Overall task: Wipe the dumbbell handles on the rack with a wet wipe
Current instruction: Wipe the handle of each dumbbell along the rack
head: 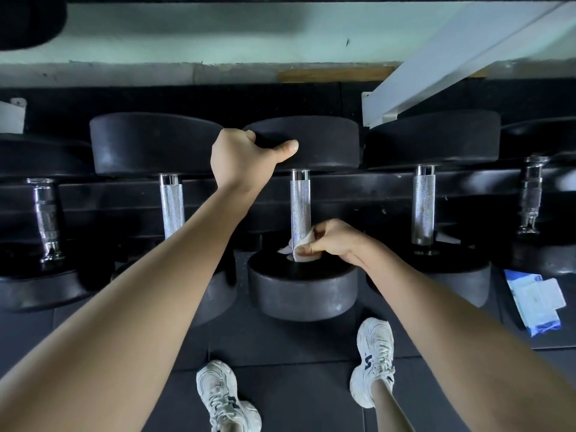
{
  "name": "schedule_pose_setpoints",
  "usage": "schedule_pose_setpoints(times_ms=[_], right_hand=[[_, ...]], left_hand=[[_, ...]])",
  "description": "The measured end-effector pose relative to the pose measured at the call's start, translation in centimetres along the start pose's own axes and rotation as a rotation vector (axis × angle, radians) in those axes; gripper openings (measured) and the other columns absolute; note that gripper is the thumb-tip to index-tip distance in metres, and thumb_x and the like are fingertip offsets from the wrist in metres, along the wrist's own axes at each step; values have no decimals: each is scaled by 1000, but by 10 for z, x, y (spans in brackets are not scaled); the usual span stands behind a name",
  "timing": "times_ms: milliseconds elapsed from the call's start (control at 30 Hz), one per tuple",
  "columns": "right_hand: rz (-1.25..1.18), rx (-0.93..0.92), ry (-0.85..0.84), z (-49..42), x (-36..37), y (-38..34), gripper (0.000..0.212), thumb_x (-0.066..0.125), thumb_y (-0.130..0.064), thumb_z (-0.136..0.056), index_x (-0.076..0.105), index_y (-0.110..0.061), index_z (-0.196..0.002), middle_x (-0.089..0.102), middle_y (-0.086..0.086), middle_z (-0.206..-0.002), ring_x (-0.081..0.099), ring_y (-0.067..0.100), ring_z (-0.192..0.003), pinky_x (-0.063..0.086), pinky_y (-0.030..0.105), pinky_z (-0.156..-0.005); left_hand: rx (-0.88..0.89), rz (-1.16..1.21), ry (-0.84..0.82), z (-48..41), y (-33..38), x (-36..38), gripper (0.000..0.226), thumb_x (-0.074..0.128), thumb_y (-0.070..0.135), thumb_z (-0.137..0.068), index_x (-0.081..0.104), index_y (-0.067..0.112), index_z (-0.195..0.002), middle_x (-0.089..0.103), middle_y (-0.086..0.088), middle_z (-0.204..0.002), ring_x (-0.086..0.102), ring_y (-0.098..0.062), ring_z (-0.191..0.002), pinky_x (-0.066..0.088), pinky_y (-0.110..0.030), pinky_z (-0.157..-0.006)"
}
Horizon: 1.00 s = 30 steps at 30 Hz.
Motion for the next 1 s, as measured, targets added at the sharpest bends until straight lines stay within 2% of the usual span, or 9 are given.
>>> schedule_pose_setpoints(times_ms=[133, 233, 333, 467, 567, 633, 733, 867, 1000], right_hand=[[110, 14, 144, 1, 10, -2, 27, 85, -11, -67, 68, -4, -87, 71, 7, -85, 66, 13, -79, 49, 16, -66], [402, 55, 447, 15, 16, -17, 22, 76, -5, -71, 54, -9, -67, 69, 12, -86, 67, 25, -86, 41, 23, -60], [406, 18, 507, 16, 17, -17, 27, 69, -4, -77, 46, -11, -65, 65, 10, -81, 65, 23, -84, 38, 22, -56], [62, -30, 601, 21, 0, -3, 38, 70, -10, -77, 44, -17, -50, 48, -3, -56, 50, 14, -63, 29, 17, -41], [-278, -134, 725, 20, -9, -20, 24, 72, -18, -80, 58, -13, -62, 54, -5, -60, 51, 11, -64, 34, 14, -45], [-283, -177, 737, 11, -13, -47, 15, 71, -21, -81, 65, -9, -74, 57, -3, -67, 52, 10, -65, 35, 15, -49], [-314, -172, 760, 0, -14, -66, 33, 69, -16, -78, 47, -16, -54, 44, -8, -54, 40, 6, -53, 31, 11, -44], [-241, -179, 719, 0, -5, -45, 18, 72, -25, -76, 63, -10, -77, 62, 0, -71, 57, 15, -68, 40, 23, -59], [-75, -70, 610, 7, 8, -17, 29, 76, -28, -75, 68, -2, -86, 65, 8, -78, 60, 19, -75, 40, 23, -61]], left_hand=[[-28, -8, -25, -2, -2, 1, 57, 83, 43, -65, 39, 10, -47, 35, 13, -28, 36, -1, -30, 22, -12, -36], [-28, 4, -3, -3, -3, 2, 54, 83, 45, -64, 57, -3, -61, 39, 10, -42, 34, -4, -37, 25, -16, -41], [-7, -18, -3, -2, -3, 0, 54, 82, 46, -65, 61, -4, -66, 39, 8, -46, 34, -5, -41, 24, -16, -41], [21, -72, 13, 0, 1, -3, 55, 79, 47, -68, 46, 5, -54, 34, 8, -44, 30, -6, -40, 24, -15, -38], [40, -79, -11, 5, -2, -2, 52, 75, 47, -73, 46, 7, -57, 44, 4, -50, 38, -7, -47, 26, -14, -44], [17, -2, -54, 7, -10, -1, 39, 70, 45, -78, 68, 7, -87, 69, -1, -79, 59, -7, -72, 39, -15, -62], [-88, 162, -33, 15, -28, -11, 41, 65, 33, -87, 63, 13, -122, 65, 3, -123, 56, -2, -113, 39, -13, -91], [-147, 260, -51, 24, -42, -17, 35, 63, 27, -90, 63, 13, -121, 64, 4, -123, 56, -2, -114, 42, -23, -102], [-189, 274, -4, 26, -52, -23, 25, 63, 21, -90, 68, 14, -113, 69, 3, -112, 62, -7, -106, 48, -34, -99]])
Point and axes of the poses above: each hand's wrist, its own z-axis away from the middle knuckle, its own x-axis out of the palm, y = z × x, the point moved 6 cm from there along -z, towards the middle knuckle
